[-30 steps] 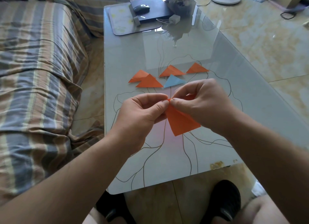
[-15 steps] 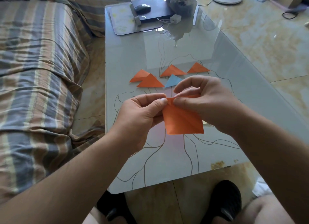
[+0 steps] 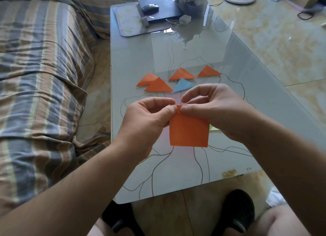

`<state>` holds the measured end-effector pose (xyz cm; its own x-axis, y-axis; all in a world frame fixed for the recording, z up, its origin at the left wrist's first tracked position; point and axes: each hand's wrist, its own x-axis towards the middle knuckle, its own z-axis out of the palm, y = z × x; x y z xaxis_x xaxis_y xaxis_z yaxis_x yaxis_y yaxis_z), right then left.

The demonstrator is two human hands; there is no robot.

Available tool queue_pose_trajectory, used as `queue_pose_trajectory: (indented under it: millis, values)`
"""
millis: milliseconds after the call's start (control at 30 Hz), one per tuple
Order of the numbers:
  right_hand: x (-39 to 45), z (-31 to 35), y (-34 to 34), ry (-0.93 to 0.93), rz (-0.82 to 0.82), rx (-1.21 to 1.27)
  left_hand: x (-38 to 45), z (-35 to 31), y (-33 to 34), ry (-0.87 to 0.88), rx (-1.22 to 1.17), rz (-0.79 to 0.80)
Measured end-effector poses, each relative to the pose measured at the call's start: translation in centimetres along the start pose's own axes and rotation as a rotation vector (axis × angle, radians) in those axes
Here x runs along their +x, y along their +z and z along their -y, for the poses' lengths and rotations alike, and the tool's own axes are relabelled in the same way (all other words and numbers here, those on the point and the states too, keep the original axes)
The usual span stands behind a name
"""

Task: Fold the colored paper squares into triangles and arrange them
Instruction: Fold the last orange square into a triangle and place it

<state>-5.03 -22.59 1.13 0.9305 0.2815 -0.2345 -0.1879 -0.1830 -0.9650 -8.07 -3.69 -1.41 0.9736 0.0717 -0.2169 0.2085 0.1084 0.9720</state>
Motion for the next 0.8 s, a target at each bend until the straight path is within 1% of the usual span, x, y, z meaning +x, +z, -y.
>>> queue_pose_trajectory:
  millis: [133, 300, 367, 567, 700, 800]
  values:
    - [-0.14, -0.02, 0.25, -0.02, 0.01, -0.041, -0.17, -0.12, 0.06, 0.039, 0.041, 0.014]
    - [-0.16, -0.03, 0.44, -0.066, -0.03, -0.074, -0.23, -0.12, 0.23, 0.048, 0.06, 0.018]
    - [-0.13, -0.03, 0.37, -0.072, -0.038, -0.078, -0.24, -0.13, 0.23, 0.03, 0.047, 0.033]
    - [-0.15, 0.13, 0.16, -0.061, -0.064, -0.045, -0.38, -0.5, 0.34, -0.101, -0.089, 0.083]
    - [-0.09, 0.17, 0.2, -0.043, -0.071, -0.022, -0.46, -0.6, 0.33, -0.12, -0.068, 0.089]
    - [-0.01, 0.02, 0.3, -0.033, -0.067, -0.017, -0.41, -0.52, 0.23, -0.107, -0.004, 0.1]
